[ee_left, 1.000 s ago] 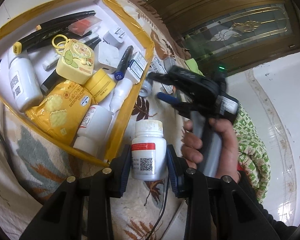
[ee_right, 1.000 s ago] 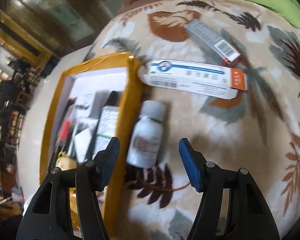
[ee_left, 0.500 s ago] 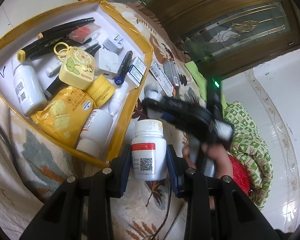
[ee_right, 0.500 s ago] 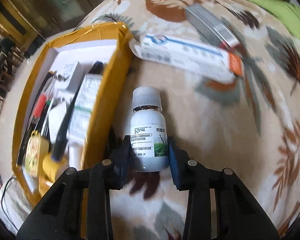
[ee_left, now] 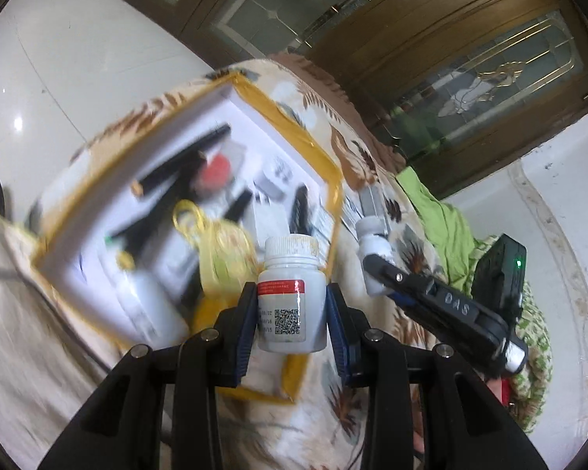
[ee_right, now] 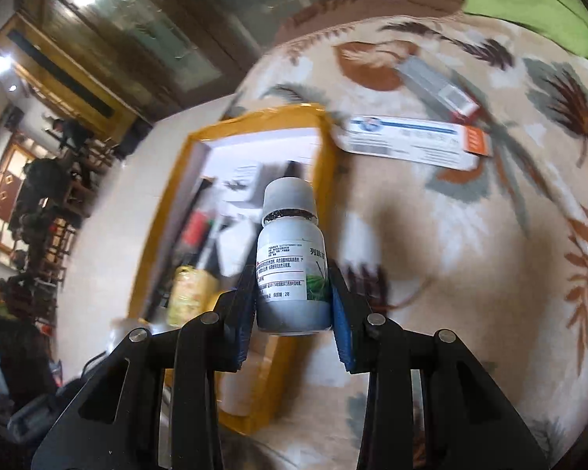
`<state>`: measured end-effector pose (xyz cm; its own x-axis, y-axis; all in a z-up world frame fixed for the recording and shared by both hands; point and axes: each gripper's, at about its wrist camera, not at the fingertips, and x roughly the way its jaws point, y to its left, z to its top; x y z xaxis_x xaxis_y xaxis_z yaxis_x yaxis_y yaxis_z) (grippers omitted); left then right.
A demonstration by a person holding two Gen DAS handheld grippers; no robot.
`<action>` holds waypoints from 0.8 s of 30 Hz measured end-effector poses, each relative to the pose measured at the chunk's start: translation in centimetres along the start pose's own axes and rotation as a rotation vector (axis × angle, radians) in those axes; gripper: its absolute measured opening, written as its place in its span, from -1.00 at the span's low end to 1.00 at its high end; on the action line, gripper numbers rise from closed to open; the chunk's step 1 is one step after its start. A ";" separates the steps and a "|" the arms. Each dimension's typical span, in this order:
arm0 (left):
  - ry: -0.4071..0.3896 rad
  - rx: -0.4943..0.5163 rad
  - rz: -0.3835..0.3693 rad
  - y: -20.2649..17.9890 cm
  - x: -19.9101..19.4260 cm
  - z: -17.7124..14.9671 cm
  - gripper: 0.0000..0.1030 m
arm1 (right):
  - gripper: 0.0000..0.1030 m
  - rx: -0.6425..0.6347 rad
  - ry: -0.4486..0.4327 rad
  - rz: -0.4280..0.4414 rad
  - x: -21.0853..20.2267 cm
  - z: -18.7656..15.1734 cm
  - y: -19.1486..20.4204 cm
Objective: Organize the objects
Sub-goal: 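Carry both bottles down into the white tray and open both tools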
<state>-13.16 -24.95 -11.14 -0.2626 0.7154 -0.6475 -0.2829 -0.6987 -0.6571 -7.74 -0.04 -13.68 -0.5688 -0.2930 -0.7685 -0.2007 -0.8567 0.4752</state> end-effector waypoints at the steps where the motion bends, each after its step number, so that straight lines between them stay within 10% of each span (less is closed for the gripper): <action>1: 0.002 0.006 0.004 0.1 0.2 0.8 -0.34 | -0.33 -0.004 0.002 0.006 0.3 0.3 0.5; 24: 0.194 0.074 0.118 1.8 12.8 10.8 -0.34 | -0.33 -0.003 0.056 -0.031 9.8 8.7 1.2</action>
<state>-27.01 -16.95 -16.39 -0.1174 0.6082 -0.7850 -0.3296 -0.7695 -0.5470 -20.53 -0.24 -16.91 -0.5170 -0.2897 -0.8055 -0.2154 -0.8667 0.4499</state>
